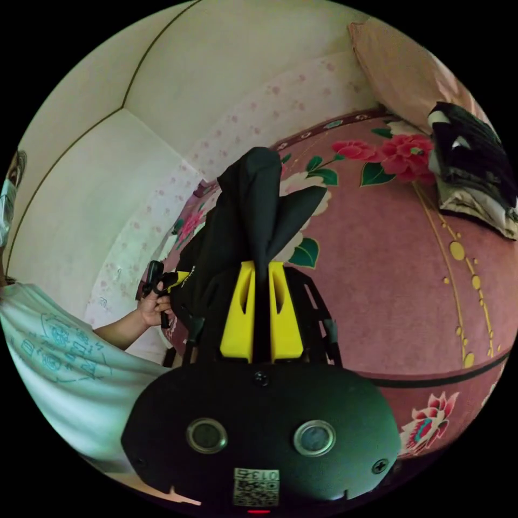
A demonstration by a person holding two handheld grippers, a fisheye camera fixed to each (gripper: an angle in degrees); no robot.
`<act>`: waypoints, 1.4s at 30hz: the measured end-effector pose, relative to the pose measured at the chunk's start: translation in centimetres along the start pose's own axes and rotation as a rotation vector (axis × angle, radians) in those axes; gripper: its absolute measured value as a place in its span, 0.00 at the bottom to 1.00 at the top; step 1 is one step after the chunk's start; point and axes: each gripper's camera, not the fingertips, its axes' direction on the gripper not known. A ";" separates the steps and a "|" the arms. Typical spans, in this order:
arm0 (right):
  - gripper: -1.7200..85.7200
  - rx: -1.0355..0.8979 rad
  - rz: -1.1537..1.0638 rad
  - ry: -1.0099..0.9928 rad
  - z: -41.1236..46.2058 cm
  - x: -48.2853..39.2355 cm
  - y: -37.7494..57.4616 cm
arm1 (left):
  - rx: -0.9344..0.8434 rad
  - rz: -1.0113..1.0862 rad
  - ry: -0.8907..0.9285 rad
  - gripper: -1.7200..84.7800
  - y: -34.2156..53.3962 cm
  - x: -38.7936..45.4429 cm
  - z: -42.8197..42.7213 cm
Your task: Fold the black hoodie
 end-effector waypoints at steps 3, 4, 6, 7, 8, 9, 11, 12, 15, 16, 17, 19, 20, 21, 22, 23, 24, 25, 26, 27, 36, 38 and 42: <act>0.06 0.093 -0.014 0.034 -7.7 4.0 -0.2 | -0.034 0.085 0.051 0.11 -2.8 3.1 6.4; 0.06 0.123 -0.033 0.058 -10.8 5.7 -0.7 | -0.047 0.118 0.067 0.11 -4.1 4.5 9.3; 0.06 0.164 -0.067 0.096 -15.5 8.7 -2.0 | -0.062 0.168 0.083 0.11 -6.3 6.8 14.0; 0.06 0.193 -0.092 0.108 -18.6 11.0 -3.1 | -0.066 0.199 0.089 0.11 -8.0 8.3 17.1; 0.06 0.221 -0.116 0.115 -21.5 13.4 -4.5 | -0.064 0.225 0.097 0.11 -9.8 9.9 20.1; 0.06 0.234 -0.122 0.117 -23.0 14.7 -5.2 | -0.064 0.240 0.102 0.11 -10.8 10.6 21.6; 0.06 0.282 -0.131 0.139 -28.6 19.4 -8.6 | -0.079 0.295 0.112 0.11 -15.0 13.7 27.9; 0.06 0.295 -0.129 0.149 -30.0 20.5 -9.5 | -0.085 0.310 0.113 0.11 -16.0 14.5 29.4; 0.06 0.332 -0.094 0.187 -35.7 25.9 -14.2 | -0.116 0.360 0.103 0.11 -21.3 17.8 36.5; 0.07 0.340 -0.084 0.200 -37.4 28.1 -16.2 | -0.121 0.372 0.088 0.11 -23.2 18.9 38.9; 0.07 0.348 -0.079 0.219 -38.7 30.3 -18.0 | -0.131 0.387 0.074 0.11 -24.9 19.7 41.3; 0.07 0.356 -0.042 0.226 -39.9 33.8 -20.6 | -0.148 0.375 0.048 0.12 -27.3 20.0 44.7; 0.07 0.358 -0.005 0.226 -40.3 36.3 -22.2 | -0.164 0.360 0.034 0.12 -28.7 19.6 46.8; 0.07 0.354 0.013 0.233 -40.4 37.5 -23.0 | -0.175 0.344 0.024 0.12 -29.5 19.3 47.9; 0.08 0.340 0.044 0.253 -40.1 39.8 -24.4 | -0.202 0.312 -0.009 0.12 -30.8 18.3 50.1; 0.08 0.312 0.087 0.273 -39.2 42.3 -25.6 | -0.237 0.289 -0.078 0.12 -31.8 16.9 52.3; 0.08 0.292 0.116 0.281 -38.6 43.7 -26.2 | -0.255 0.266 -0.124 0.12 -32.2 16.1 53.3; 0.07 0.231 0.153 0.313 -36.8 46.3 -27.3 | -0.300 0.228 -0.227 0.12 -32.7 14.1 55.5; 0.07 0.141 0.183 0.372 -34.1 48.8 -28.2 | -0.347 0.228 -0.303 0.12 -32.8 12.1 57.4; 0.07 0.087 0.191 0.402 -32.6 50.0 -28.5 | -0.352 0.217 -0.311 0.12 -32.8 11.1 58.1; 0.09 -0.013 0.170 0.509 -26.1 52.3 -30.7 | -0.236 0.130 -0.152 0.12 -30.3 4.3 59.9; 0.14 0.018 0.160 0.545 -25.9 50.3 -31.3 | -0.201 0.100 -0.085 0.14 -29.2 3.6 59.1; 0.18 0.230 0.272 0.403 -30.6 47.6 -30.3 | -0.144 0.096 0.038 0.18 -26.8 3.7 55.2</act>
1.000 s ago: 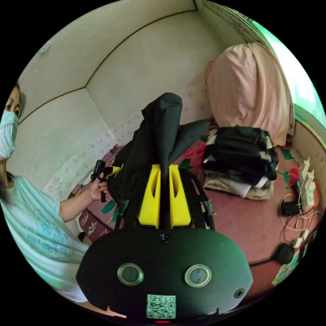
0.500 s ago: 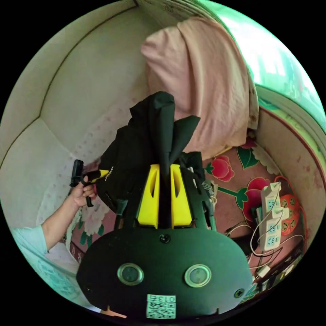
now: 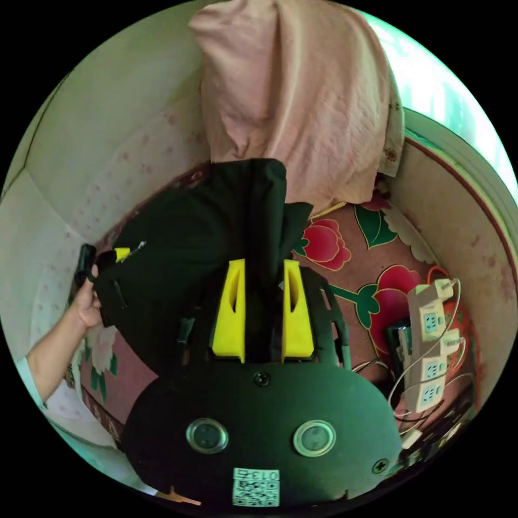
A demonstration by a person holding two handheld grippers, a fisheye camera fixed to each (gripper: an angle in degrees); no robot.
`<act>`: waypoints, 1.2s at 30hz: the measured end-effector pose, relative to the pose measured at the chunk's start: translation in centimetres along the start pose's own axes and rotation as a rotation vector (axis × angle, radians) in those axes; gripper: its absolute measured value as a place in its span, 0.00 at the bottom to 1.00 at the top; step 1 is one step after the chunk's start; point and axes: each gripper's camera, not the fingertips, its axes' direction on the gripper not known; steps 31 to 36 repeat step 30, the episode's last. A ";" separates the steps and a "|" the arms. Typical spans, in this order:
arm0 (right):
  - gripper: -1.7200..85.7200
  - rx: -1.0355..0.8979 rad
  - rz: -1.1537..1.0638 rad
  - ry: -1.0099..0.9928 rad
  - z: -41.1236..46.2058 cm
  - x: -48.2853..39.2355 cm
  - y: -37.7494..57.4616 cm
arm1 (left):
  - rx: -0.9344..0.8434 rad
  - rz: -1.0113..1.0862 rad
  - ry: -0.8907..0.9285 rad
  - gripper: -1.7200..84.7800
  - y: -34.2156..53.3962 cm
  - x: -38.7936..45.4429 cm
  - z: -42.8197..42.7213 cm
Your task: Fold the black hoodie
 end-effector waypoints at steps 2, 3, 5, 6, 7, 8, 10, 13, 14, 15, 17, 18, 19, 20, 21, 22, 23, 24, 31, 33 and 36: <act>0.18 0.113 0.031 -0.012 -5.9 -1.9 2.1 | 0.046 0.055 -0.042 0.18 4.6 1.1 -5.0; 0.18 0.140 0.028 0.015 -7.4 -2.8 3.0 | 0.049 0.066 -0.064 0.18 6.2 1.3 -6.3; 0.17 0.272 -0.042 0.068 -12.7 -7.9 8.3 | 0.012 0.084 -0.175 0.17 14.1 1.6 -11.0; 0.16 0.284 -0.073 0.071 -13.5 -9.6 9.8 | -0.004 0.076 -0.204 0.17 16.5 1.5 -12.1; 0.15 0.274 -0.136 0.073 -14.3 -13.0 12.8 | -0.025 0.043 -0.253 0.16 21.4 1.3 -14.4; 0.12 0.226 -0.198 0.060 -14.4 -16.7 15.8 | -0.024 -0.007 -0.289 0.13 26.6 1.1 -16.8; 0.07 0.107 -0.278 0.012 -13.5 -22.3 20.2 | 0.017 -0.091 -0.308 0.07 34.7 0.9 -20.5; 0.03 -0.068 -0.343 -0.029 -10.9 -32.1 26.9 | 0.137 -0.232 -0.322 0.03 47.6 1.1 -26.3; 0.03 -0.092 -0.356 -0.027 -9.9 -36.1 29.1 | 0.165 -0.292 -0.344 0.02 52.1 1.3 -28.3; 0.03 -0.096 -0.365 -0.042 -9.5 -38.2 30.0 | 0.171 -0.312 -0.352 0.02 54.1 1.4 -29.3; 0.02 -0.135 -0.435 -0.165 -7.6 -47.4 32.8 | 0.163 -0.361 -0.439 0.02 60.9 2.2 -32.9; 0.02 -0.152 -0.461 -0.191 -7.0 -49.9 33.3 | 0.156 -0.364 -0.461 0.02 62.3 2.5 -33.8; 0.02 -0.188 -0.523 -0.236 -5.9 -55.1 34.3 | 0.155 -0.359 -0.498 0.02 65.0 3.0 -35.7; 0.02 -0.228 -0.605 -0.293 -4.9 -60.6 35.4 | 0.168 -0.348 -0.530 0.01 67.5 3.7 -37.8; 0.02 -0.244 -0.647 -0.318 -4.5 -63.3 35.9 | 0.176 -0.343 -0.542 0.01 68.6 4.0 -38.8; 0.02 -0.264 -0.720 -0.347 -3.9 -68.5 37.1 | 0.198 -0.328 -0.566 0.01 71.0 4.7 -41.0; 0.02 -0.285 -0.781 -0.372 -3.1 -73.6 38.4 | 0.226 -0.308 -0.597 0.01 73.4 5.5 -43.3; 0.02 -0.299 -0.807 -0.388 -2.7 -76.0 39.0 | 0.239 -0.300 -0.616 0.01 74.7 5.8 -44.4; 0.02 -0.475 -0.800 -0.527 4.0 -97.0 44.3 | 0.344 -0.377 -0.806 0.01 88.0 9.5 -55.1; 0.02 -0.475 -0.800 -0.527 4.0 -97.0 44.3 | 0.344 -0.377 -0.806 0.01 88.0 9.5 -55.1; 0.02 -0.475 -0.800 -0.527 4.0 -97.0 44.3 | 0.344 -0.377 -0.806 0.01 88.0 9.5 -55.1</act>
